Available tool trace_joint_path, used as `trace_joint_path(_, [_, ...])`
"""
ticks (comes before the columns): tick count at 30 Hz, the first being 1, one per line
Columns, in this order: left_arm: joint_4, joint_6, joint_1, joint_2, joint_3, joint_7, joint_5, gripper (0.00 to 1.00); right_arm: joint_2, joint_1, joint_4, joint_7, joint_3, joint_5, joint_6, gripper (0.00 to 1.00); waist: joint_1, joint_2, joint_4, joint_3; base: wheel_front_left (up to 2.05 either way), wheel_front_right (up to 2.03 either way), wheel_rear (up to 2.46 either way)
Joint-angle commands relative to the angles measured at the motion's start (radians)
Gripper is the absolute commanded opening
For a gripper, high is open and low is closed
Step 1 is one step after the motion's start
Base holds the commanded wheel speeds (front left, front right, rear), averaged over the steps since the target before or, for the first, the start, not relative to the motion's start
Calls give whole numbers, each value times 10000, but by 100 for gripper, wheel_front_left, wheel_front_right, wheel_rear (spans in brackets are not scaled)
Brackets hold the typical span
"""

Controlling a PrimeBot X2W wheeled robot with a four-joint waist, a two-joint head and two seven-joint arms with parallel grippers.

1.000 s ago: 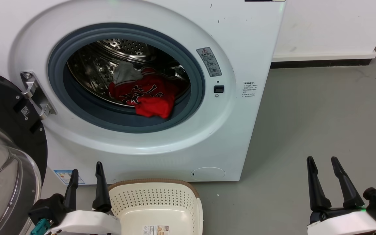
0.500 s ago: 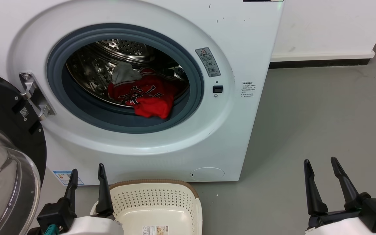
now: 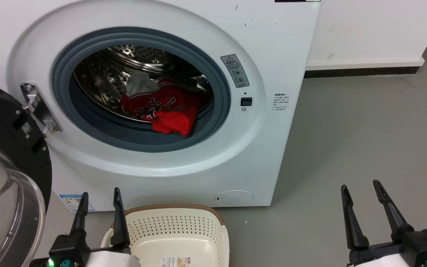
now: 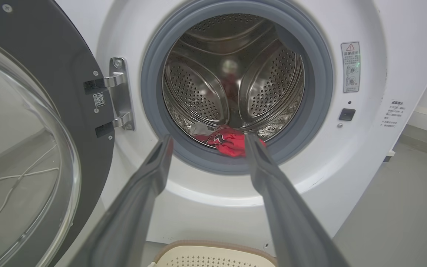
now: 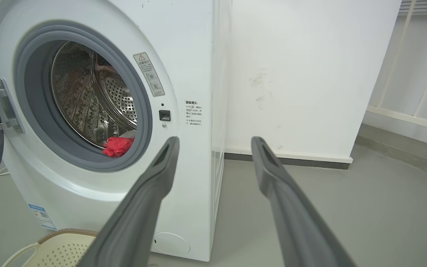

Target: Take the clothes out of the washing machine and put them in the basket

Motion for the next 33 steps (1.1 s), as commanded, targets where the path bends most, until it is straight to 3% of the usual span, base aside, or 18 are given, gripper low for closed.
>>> trace_joint_path(1, [-36, -41, 129, -15, 38, -97, 208, 100, -42, 124, -113, -94, 14, -199, -5, 100, 0, -1, 2, -4, 0, 0, 0])
trace_joint_path(16, [92, -217, 304, -115, 268, -340, 1032, 100, -37, 293, -215, -356, 130, -915, -7, 100, 0, -1, -56, -42, 0, 0, 0])
trace_joint_path(33, [311, -217, 328, -129, 295, -329, 696, 100, -34, 235, -48, -348, 55, -690, -7, 100, 0, -1, -132, -38, 0, 0, 0])
